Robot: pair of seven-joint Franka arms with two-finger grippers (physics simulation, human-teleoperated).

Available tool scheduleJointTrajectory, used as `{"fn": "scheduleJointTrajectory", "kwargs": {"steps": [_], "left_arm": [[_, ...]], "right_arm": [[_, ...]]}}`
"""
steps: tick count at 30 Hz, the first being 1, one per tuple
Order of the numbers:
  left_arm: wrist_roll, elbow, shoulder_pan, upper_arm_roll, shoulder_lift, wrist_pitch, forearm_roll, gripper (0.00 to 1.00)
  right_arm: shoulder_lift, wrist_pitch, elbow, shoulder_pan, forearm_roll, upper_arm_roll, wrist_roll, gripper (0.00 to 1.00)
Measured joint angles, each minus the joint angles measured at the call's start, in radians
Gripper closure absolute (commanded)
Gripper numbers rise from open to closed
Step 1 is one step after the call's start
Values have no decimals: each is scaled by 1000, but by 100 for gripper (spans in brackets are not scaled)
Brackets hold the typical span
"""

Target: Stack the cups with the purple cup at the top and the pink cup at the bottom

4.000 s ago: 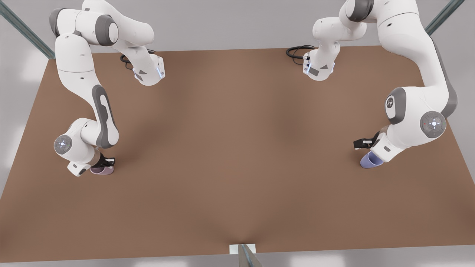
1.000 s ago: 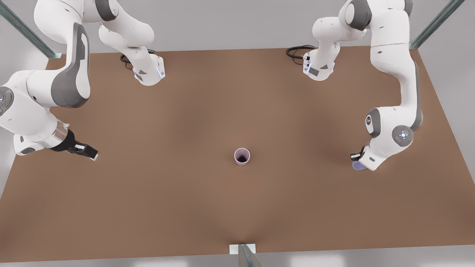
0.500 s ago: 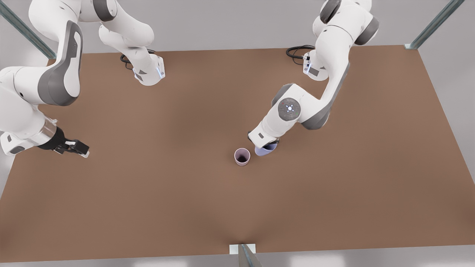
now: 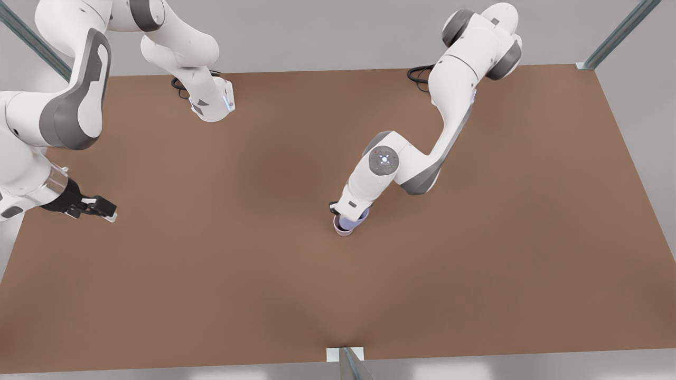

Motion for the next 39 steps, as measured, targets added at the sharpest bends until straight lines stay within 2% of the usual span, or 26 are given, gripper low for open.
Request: {"fn": "scheduleJointTrajectory", "kwargs": {"steps": [39], "left_arm": [[-301, -22, -31, 11, 55, 17, 67, 79]], "right_arm": [[1, -51, 10, -5, -2, 1, -49, 0]]}}
